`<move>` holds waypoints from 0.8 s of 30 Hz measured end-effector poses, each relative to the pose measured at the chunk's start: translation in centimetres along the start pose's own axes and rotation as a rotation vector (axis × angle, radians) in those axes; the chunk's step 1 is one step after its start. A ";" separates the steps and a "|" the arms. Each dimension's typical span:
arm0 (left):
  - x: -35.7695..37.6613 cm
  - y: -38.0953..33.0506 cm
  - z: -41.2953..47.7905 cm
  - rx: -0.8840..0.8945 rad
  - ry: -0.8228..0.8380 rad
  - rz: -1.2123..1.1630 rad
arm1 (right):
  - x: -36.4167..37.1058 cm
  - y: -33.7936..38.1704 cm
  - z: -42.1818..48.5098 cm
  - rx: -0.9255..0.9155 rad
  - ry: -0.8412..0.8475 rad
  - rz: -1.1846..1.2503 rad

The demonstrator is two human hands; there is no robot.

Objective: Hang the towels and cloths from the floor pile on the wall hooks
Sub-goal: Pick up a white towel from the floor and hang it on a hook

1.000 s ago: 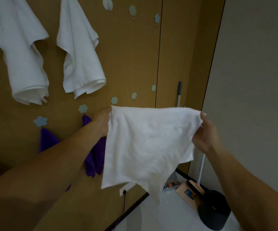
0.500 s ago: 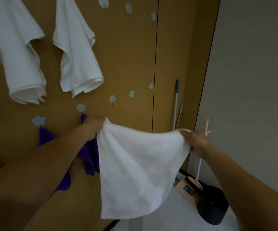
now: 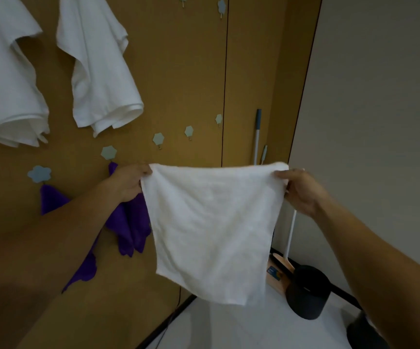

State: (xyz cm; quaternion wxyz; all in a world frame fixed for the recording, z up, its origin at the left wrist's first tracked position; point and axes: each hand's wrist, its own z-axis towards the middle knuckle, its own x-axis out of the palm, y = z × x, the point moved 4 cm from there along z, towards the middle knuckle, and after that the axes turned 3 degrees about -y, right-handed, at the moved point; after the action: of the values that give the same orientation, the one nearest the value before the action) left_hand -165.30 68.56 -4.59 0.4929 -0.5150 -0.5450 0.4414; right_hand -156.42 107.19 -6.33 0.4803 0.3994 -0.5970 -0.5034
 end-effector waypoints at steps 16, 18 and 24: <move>-1.3 1.2 1.8 0.169 -0.164 0.582 | -1.7 -2.6 1.6 -0.039 -0.282 -0.825; -1.7 1.6 2.0 0.130 -0.182 0.567 | -1.6 -2.7 1.7 -0.029 -0.296 -0.882; -2.8 2.2 2.3 -0.031 -0.193 0.416 | -0.4 -2.9 1.9 0.011 -0.367 -0.715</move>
State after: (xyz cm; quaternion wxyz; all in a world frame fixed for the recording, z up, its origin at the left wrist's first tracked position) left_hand -167.40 66.05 -7.24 0.3290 -0.5792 -0.4784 0.5722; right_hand -158.18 107.49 -9.31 0.1582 0.4878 -0.4990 -0.6986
